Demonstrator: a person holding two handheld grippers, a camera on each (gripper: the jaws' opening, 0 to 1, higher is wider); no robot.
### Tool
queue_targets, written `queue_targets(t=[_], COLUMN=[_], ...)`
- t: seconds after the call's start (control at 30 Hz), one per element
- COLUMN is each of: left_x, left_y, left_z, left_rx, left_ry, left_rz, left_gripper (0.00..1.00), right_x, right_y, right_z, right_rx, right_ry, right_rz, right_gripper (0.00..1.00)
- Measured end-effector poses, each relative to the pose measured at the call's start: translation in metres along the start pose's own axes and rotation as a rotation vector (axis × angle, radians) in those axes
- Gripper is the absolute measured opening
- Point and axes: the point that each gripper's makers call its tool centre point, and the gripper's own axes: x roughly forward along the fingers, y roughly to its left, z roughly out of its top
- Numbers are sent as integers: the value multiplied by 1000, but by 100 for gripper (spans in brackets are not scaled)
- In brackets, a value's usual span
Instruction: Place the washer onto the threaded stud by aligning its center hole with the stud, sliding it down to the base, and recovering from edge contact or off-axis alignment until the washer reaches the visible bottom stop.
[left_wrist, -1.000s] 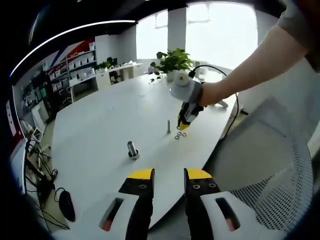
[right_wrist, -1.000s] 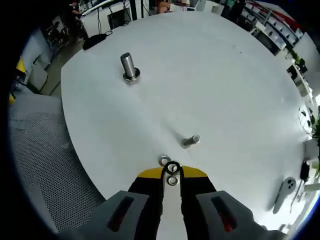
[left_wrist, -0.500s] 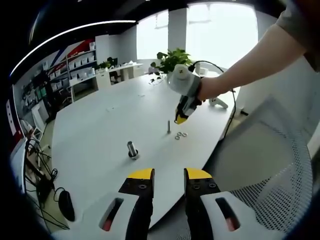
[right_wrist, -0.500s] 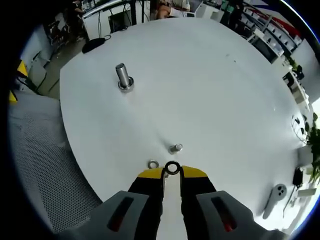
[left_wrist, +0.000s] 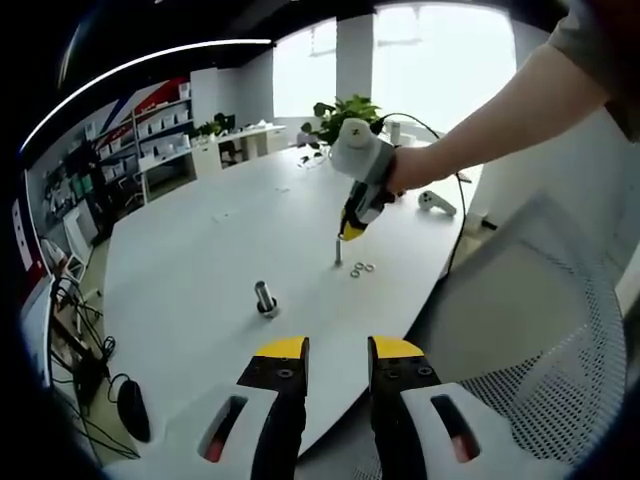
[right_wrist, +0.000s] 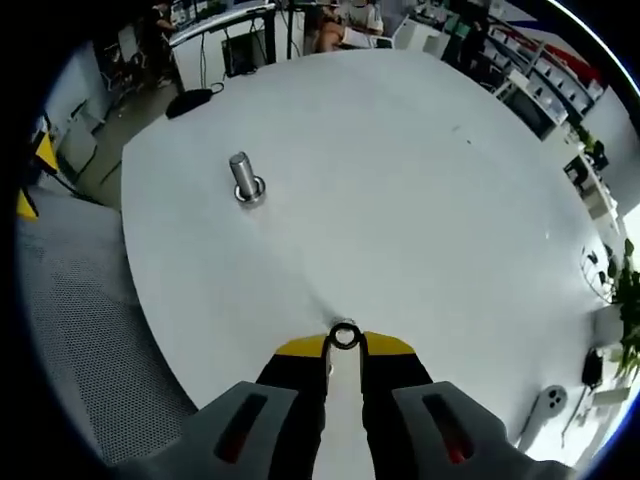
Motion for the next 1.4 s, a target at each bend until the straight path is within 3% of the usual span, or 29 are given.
queue_targets(t=[1.0,1.4], left_x=[1,1], left_y=[1,3], left_z=[-3,-5], left_rx=[0,-7], left_ry=[14,22], left_rz=[7,14], left_gripper=[21,21], right_x=[14,35], right_y=[-1,-1], right_z=[-1,-8], right_rx=[-37,-22], right_ry=[55,82], right_rz=[14,31], right_gripper=[13,14])
